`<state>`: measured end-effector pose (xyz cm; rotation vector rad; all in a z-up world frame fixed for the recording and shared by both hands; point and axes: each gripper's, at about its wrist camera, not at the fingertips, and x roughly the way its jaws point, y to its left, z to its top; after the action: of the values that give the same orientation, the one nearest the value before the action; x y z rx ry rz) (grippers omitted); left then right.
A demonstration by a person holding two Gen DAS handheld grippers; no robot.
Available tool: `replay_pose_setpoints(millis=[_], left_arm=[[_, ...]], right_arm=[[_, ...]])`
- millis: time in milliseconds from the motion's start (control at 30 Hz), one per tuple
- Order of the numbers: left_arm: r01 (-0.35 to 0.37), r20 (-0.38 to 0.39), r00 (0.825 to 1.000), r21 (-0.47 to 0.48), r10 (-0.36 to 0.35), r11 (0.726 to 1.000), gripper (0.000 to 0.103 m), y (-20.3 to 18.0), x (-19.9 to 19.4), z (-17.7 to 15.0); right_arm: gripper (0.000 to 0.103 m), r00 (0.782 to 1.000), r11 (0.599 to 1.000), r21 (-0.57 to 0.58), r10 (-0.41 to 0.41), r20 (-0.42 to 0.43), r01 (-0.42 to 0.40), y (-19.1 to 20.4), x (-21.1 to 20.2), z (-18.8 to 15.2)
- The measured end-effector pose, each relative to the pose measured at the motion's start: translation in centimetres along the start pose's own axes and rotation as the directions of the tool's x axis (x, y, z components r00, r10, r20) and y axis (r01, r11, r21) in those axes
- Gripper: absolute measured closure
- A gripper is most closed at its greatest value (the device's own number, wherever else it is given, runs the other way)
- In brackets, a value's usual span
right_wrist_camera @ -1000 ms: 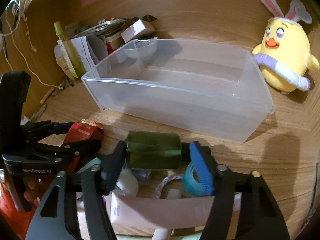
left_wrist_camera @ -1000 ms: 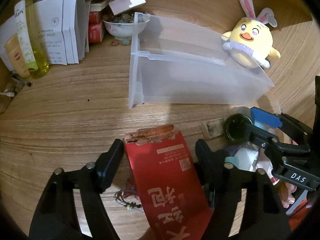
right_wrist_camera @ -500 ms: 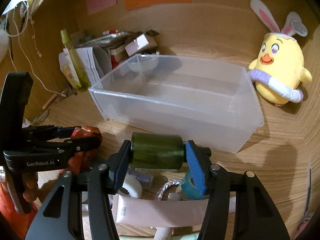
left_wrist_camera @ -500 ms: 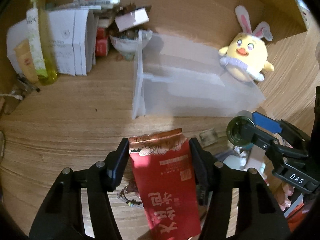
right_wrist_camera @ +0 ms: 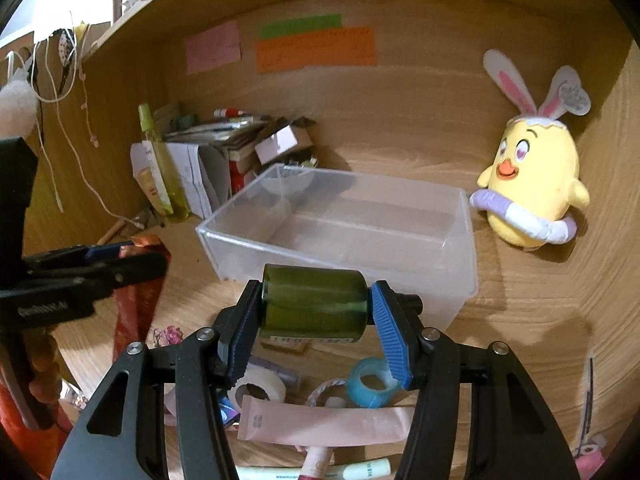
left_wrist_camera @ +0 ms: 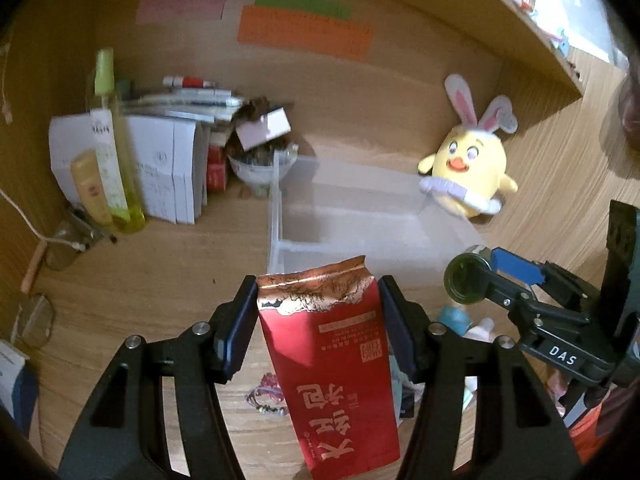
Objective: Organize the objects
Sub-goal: 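Close left gripper on the red packet while right gripper closes on the green bottle, then carry both items over the clear bin and open both grippers to drop them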
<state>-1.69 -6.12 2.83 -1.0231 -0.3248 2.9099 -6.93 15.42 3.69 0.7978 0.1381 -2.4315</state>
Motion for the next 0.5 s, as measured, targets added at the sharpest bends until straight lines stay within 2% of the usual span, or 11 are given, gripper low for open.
replay_pose_setpoints(millis=[167,500], left_arm=[[0.002,0.037,0.999,0.015,-0.002,1.000,0.044,-0.5,-0.6,1.4],[0.024,0.073,0.997,0.036,-0.026,0.999,0.044,-1.8,0.6,4.4]], right_arm=[[0.052,0.999,1.000,0.019,-0.011,0.032,0.010,-0.9,-0.7,0.9],[0.052,0.994,0.998,0.024,-0.058,0.090,0.056,-2.6,-1.0,2.8]])
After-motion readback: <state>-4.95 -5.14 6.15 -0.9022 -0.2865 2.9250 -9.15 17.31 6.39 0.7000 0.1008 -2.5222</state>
